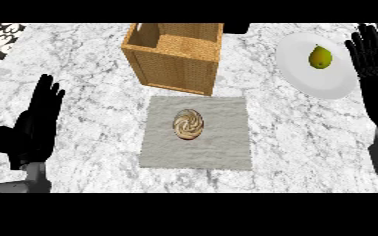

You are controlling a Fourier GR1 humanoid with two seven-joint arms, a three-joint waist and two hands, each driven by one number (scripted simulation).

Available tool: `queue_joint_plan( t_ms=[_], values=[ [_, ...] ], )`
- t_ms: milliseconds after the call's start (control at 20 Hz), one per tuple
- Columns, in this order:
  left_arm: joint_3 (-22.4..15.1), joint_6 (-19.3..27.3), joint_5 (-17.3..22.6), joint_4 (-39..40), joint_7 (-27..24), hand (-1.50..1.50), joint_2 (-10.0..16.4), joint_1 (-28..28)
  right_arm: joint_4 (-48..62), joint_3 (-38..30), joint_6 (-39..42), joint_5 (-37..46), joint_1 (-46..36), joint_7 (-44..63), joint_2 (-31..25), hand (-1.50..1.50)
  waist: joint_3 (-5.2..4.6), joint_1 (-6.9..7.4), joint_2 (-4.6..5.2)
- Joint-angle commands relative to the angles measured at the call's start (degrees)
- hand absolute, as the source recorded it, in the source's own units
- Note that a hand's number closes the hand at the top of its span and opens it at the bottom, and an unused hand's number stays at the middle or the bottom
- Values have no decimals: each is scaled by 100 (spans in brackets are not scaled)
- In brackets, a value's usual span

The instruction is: Pick the cupcake from the placemat and place it in the basket

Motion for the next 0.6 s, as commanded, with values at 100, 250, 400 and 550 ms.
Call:
queue_joint_plan(
  t_ms=[100,250,400,550],
  values=[
    [-515,-492,-463,37,-336,0,219,-415,-409,890,-1216,793,-19,804,1040,150,64,-191,-105],
    [-971,-1269,-699,-146,-626,0,682,-607,-286,1294,-1935,1240,19,1256,1602,150,53,-205,-110],
    [-1218,-1452,-528,-82,-414,0,473,-741,-111,2673,-2160,2133,-434,523,2585,150,67,86,-59],
    [-1263,-1577,-528,42,-567,0,451,-813,547,3440,-3503,3031,-601,828,2705,-150,51,166,-57]
  ],
)
